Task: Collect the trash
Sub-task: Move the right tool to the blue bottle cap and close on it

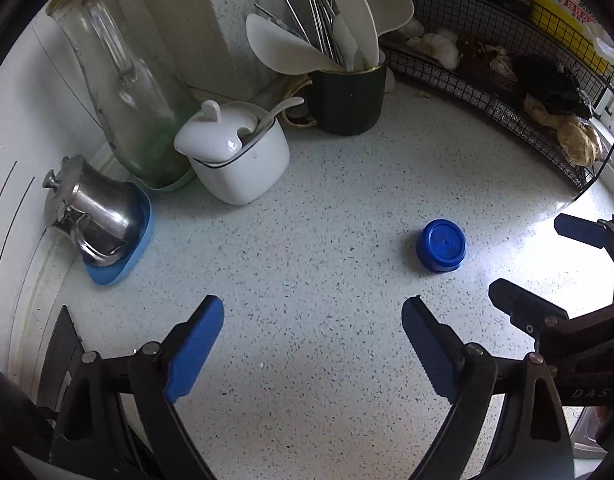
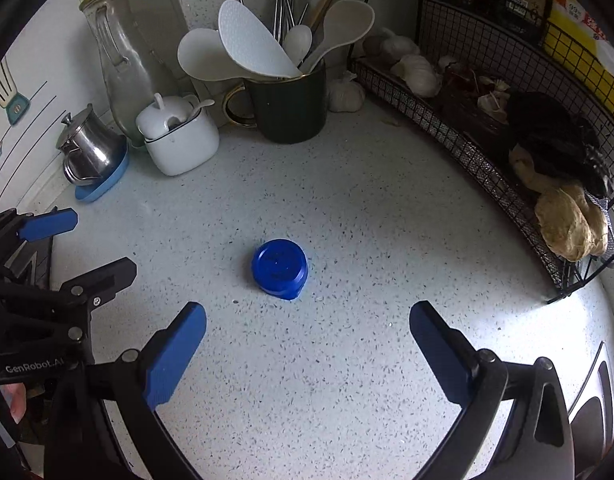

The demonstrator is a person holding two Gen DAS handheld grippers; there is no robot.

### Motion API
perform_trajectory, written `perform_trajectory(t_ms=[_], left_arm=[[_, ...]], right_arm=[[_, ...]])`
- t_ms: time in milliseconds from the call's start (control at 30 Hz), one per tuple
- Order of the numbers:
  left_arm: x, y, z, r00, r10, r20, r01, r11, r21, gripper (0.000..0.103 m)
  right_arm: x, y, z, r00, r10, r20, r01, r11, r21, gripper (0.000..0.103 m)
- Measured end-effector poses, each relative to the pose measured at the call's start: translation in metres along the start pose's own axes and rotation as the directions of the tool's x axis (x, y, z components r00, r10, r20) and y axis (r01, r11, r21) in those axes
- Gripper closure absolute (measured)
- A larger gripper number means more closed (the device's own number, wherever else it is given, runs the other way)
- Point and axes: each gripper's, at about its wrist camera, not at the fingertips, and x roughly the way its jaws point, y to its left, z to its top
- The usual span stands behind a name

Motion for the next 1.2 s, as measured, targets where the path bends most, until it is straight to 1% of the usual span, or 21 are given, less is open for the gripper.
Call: perform_trajectory(t_ms=[167, 467, 533, 600, 667, 733, 800, 833, 900, 933, 1000, 1067, 1100, 1200], left_arm=[[0.027, 0.003, 0.005, 0.999, 0.004, -0.05, -0.004, 1.0, -0.001, 0.013], [0.064, 0.015, 0.012, 0.993, -0.001, -0.12, -0.001, 1.0, -0.022, 0.013], [0.07, 0.018, 0.013, 0.991, -0.008, -0.137, 0.004, 1.0, -0.024, 0.013], [0.073, 0.019, 0.013, 0.99, -0.005, -0.14, 0.002, 1.0, -0.024, 0.013], [0.074, 0.021, 0.013, 0.991, -0.004, -0.135, 0.0, 1.0, -0.028, 0.013], [0.075, 0.024, 0.013, 0.991, -0.011, -0.132, 0.006, 0.999, -0.038, 0.013], [0.077, 0.025, 0.013, 0.991, -0.02, -0.132, 0.014, 0.999, -0.046, 0.013], [0.077, 0.025, 0.014, 0.991, -0.022, -0.133, 0.016, 0.999, -0.048, 0.013], [0.077, 0.028, 0.013, 0.991, -0.02, -0.133, 0.013, 0.999, -0.051, 0.013], [0.076, 0.028, 0.012, 0.991, -0.02, -0.132, 0.013, 0.999, -0.052, 0.013], [0.072, 0.031, 0.004, 0.992, -0.02, -0.125, 0.013, 0.998, -0.055, 0.013], [0.069, 0.03, -0.002, 0.992, -0.02, -0.126, 0.014, 0.998, -0.054, 0.013], [0.066, 0.029, -0.005, 0.992, -0.019, -0.124, 0.013, 0.999, -0.05, 0.013], [0.052, 0.021, -0.016, 0.994, 0.005, -0.107, -0.008, 1.0, -0.027, 0.013]], right_arm=[[0.029, -0.002, 0.008, 0.999, 0.014, -0.048, -0.015, 1.0, -0.014, 0.001], [0.063, 0.0, 0.02, 0.993, 0.038, -0.114, -0.041, 0.999, -0.03, 0.001], [0.069, 0.001, 0.021, 0.991, 0.041, -0.128, -0.046, 0.998, -0.038, 0.005], [0.075, 0.003, 0.022, 0.989, 0.037, -0.144, -0.043, 0.998, -0.043, 0.009], [0.074, 0.005, 0.024, 0.991, 0.021, -0.131, -0.029, 0.998, -0.06, 0.012], [0.073, 0.007, 0.026, 0.992, 0.024, -0.124, -0.032, 0.997, -0.068, 0.016], [0.072, 0.009, 0.026, 0.993, 0.025, -0.116, -0.035, 0.996, -0.083, 0.024], [0.071, 0.01, 0.026, 0.993, 0.023, -0.114, -0.033, 0.996, -0.088, 0.027], [0.07, 0.009, 0.026, 0.994, 0.015, -0.107, -0.026, 0.995, -0.099, 0.038], [0.069, 0.01, 0.025, 0.994, 0.008, -0.106, -0.019, 0.994, -0.105, 0.041], [0.065, 0.013, 0.021, 0.995, -0.005, -0.096, -0.006, 0.993, -0.121, 0.058], [0.062, 0.016, 0.016, 0.996, -0.015, -0.09, 0.003, 0.991, -0.135, 0.06], [0.07, 0.023, 0.016, 0.996, -0.006, -0.089, -0.006, 0.99, -0.138, 0.06], [0.065, 0.025, 0.007, 0.994, 0.019, -0.103, -0.032, 0.991, -0.13, 0.06]])
